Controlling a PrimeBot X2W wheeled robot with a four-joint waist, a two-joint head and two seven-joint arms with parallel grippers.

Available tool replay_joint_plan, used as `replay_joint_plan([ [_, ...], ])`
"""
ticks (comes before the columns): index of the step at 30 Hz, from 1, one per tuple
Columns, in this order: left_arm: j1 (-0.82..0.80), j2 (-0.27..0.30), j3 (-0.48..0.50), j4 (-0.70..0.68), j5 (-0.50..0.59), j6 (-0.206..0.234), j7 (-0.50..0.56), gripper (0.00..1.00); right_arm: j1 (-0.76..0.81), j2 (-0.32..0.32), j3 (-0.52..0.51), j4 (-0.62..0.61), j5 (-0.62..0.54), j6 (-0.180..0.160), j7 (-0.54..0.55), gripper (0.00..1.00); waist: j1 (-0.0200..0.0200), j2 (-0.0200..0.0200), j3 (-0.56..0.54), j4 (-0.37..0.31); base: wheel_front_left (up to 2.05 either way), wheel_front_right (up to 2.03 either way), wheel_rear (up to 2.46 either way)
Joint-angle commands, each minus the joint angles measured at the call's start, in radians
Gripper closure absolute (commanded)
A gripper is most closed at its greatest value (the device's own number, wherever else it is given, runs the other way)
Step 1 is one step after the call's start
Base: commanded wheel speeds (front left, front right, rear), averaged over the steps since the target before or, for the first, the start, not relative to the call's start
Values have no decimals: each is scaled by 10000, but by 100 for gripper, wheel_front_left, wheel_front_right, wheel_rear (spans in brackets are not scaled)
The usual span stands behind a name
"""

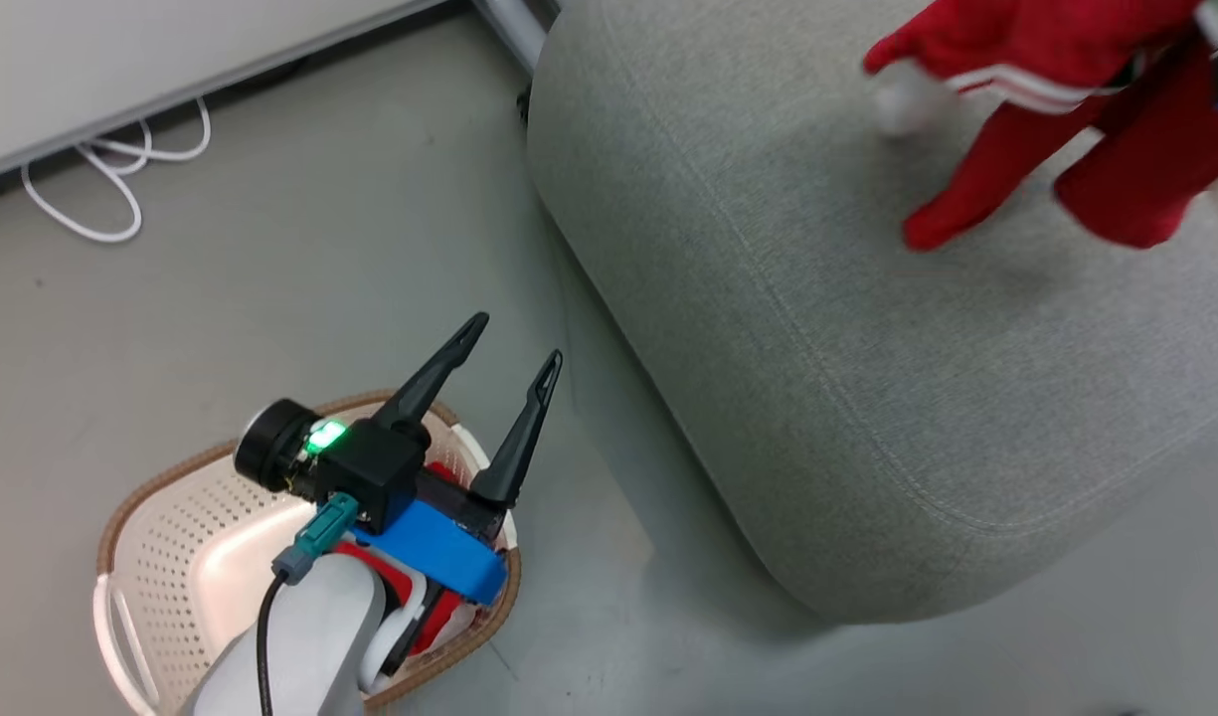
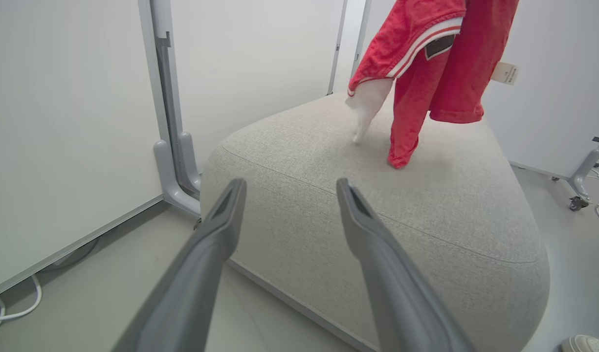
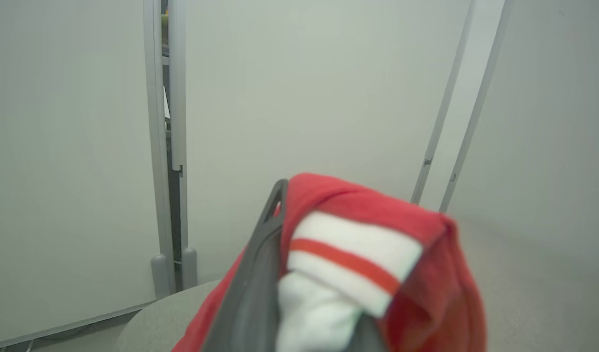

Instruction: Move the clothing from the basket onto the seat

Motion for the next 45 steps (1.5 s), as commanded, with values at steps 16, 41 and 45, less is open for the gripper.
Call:
replay_joint_plan([
  [16, -1698, 816, -637, -855, 424, -21, -29, 0, 292, -796, -3054, 1357, -654, 3, -859, 100, -1, 0, 3218, 1578, 0, 0, 0],
  [41, -1308, 141, -864, -263, -176, -22, -29, 0, 1243, -579, -3394, 3314, -2036, 3, -1879, 0, -1, 0, 1790, 1815, 0, 0, 0],
  [45, -961, -178, -755, -76, -348, -22, -29, 0, 1878, -568, -3237, 3245, -2121, 3, -1885, 0, -1, 0, 981, 2000, 0, 0, 0],
])
